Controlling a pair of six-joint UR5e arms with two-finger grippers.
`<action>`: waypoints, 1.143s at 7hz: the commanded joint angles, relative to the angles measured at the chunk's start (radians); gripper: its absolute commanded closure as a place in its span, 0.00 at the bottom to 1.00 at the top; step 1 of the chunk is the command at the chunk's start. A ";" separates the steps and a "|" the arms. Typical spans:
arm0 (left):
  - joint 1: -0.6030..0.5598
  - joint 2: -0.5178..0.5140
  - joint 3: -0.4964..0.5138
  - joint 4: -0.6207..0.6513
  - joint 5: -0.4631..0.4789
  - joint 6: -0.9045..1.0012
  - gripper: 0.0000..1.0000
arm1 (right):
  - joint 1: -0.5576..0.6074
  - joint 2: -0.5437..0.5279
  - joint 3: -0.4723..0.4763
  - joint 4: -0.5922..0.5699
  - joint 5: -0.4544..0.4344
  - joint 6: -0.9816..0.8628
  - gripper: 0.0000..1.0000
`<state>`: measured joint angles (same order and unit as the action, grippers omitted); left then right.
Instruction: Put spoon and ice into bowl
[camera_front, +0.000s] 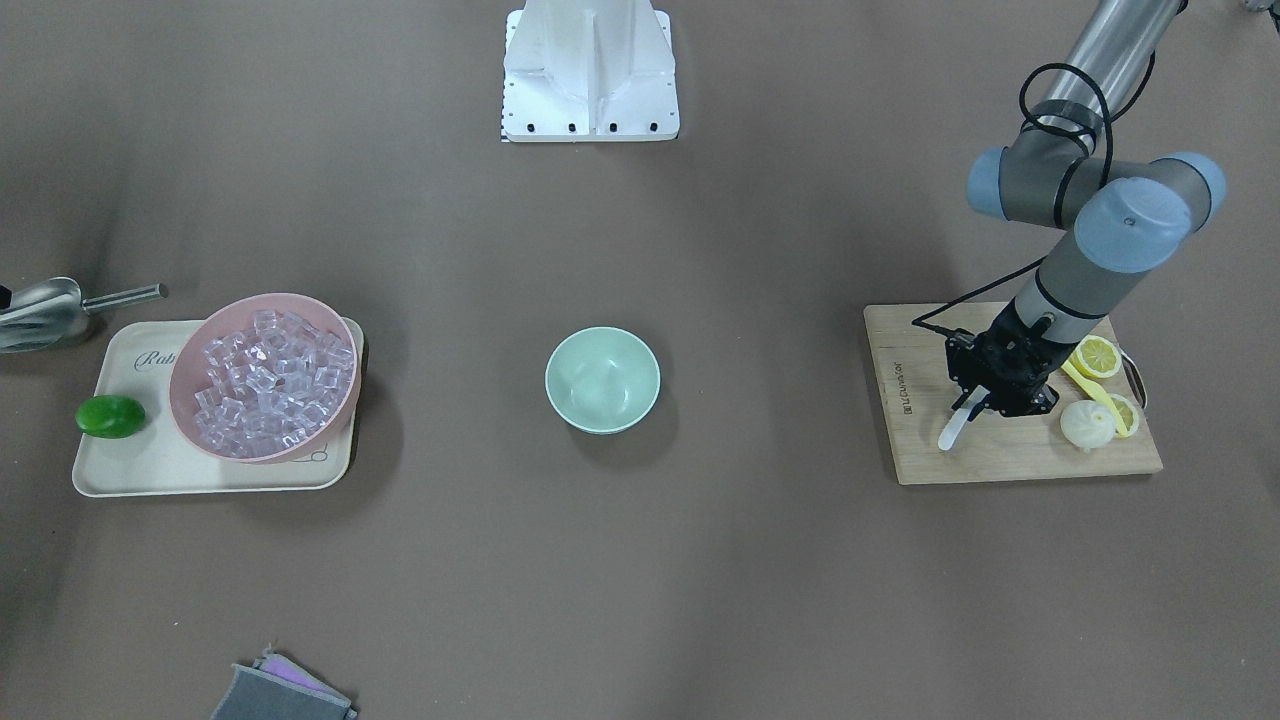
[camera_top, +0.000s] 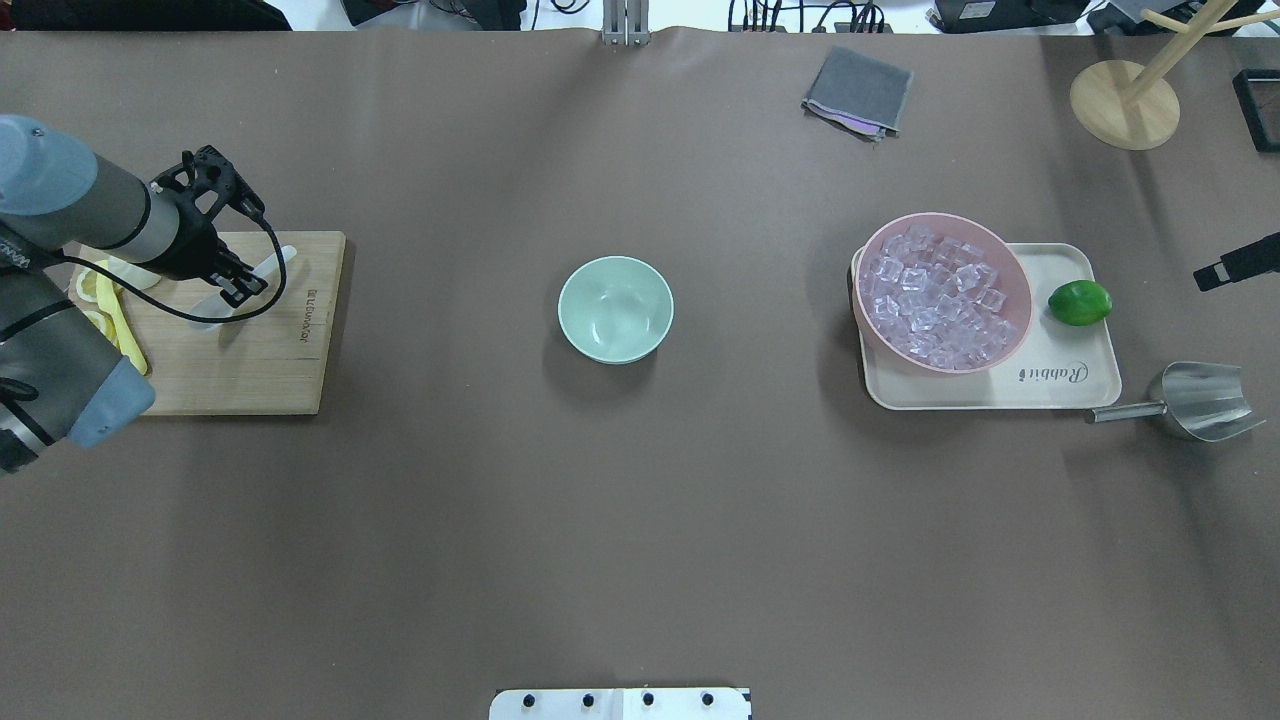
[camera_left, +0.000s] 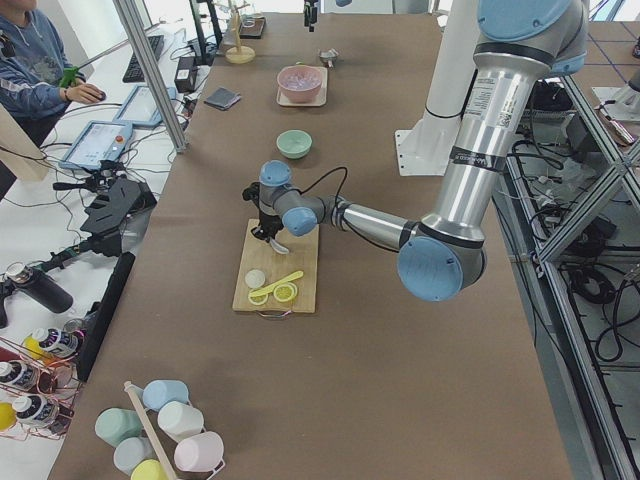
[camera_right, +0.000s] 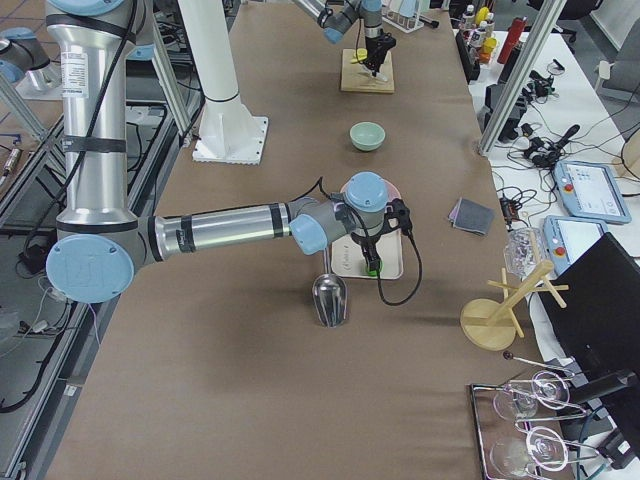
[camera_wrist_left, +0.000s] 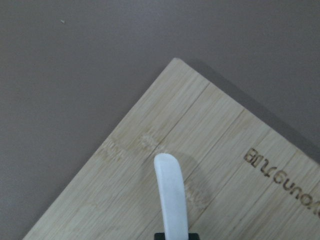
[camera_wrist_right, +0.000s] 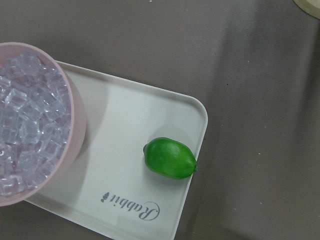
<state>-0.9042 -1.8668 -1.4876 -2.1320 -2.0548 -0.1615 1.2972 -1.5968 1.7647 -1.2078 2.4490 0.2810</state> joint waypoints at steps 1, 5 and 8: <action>0.004 -0.067 -0.006 0.004 -0.049 -0.232 1.00 | -0.036 0.021 0.019 0.001 -0.005 0.082 0.00; 0.131 -0.219 -0.020 0.058 -0.036 -0.602 1.00 | -0.159 0.124 0.022 0.001 -0.102 0.274 0.00; 0.195 -0.365 -0.037 0.124 -0.004 -0.804 1.00 | -0.231 0.170 0.042 0.001 -0.148 0.380 0.01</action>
<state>-0.7323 -2.1788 -1.5138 -2.0267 -2.0684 -0.8866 1.1003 -1.4463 1.8025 -1.2072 2.3247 0.6199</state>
